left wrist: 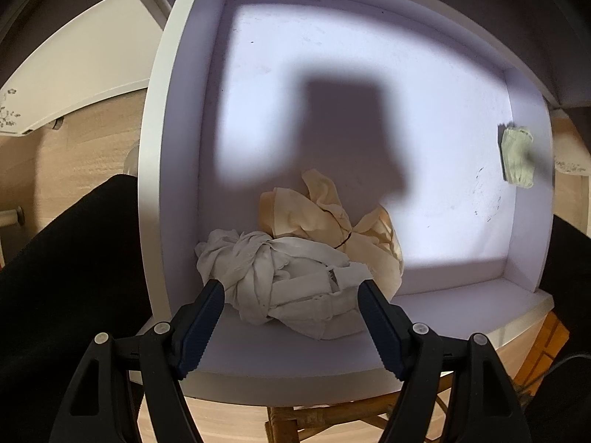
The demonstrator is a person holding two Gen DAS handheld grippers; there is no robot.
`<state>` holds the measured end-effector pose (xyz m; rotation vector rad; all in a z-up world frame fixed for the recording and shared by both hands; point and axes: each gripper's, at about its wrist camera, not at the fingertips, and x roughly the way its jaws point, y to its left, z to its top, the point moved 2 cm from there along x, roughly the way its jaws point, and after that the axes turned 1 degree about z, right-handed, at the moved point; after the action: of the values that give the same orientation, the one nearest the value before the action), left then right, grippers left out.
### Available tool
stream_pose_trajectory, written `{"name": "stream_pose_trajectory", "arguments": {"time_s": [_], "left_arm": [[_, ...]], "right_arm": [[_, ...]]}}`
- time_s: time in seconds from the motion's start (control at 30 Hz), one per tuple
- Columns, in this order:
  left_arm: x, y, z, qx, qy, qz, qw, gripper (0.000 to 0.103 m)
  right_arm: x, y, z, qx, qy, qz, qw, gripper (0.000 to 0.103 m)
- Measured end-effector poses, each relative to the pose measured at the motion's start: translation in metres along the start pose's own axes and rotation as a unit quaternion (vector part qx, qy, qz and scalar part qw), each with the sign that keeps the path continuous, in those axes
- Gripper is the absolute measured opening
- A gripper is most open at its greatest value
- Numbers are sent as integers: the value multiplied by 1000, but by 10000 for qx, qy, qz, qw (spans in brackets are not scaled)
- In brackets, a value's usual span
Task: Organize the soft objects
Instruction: 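Move the right tool back down to the drawer, then grasp the crumpled white cloth bundle in the drawer with the left tool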
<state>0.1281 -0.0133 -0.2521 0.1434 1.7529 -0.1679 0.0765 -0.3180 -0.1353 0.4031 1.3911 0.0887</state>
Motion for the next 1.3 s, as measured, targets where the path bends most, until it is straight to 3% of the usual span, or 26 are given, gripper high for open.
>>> {"name": "stream_pose_trajectory", "arguments": {"time_s": [0.23,0.47,0.73,0.87,1.0,1.1,1.2,1.3], "left_arm": [[-6,13,0,-265,87,-414,9988,76],[14,3,-2,-49,648,-275,9975,76],[35,2,8,-115,809,-184,9965,86],[23,-6,19,-92,284,-693,9971,80],[10,-31,24,277,-62,-1598,9867,75],[-5,-36,30,266,-439,-1537,9868,77],[-5,-26,28,-81,-227,-1507,9883,78],[5,-9,22,-807,77,-1945,9775,82]], "right_arm": [[27,-4,-4,163,327,53,9993,63],[38,7,-12,-19,490,59,9988,68],[38,8,-11,28,517,154,9985,69],[36,6,-11,118,462,204,9987,69],[33,5,-10,174,428,245,9986,69],[31,3,-10,229,396,282,9986,69],[28,-1,-9,338,351,306,9983,69],[27,-2,-8,438,325,365,9978,69]]}}
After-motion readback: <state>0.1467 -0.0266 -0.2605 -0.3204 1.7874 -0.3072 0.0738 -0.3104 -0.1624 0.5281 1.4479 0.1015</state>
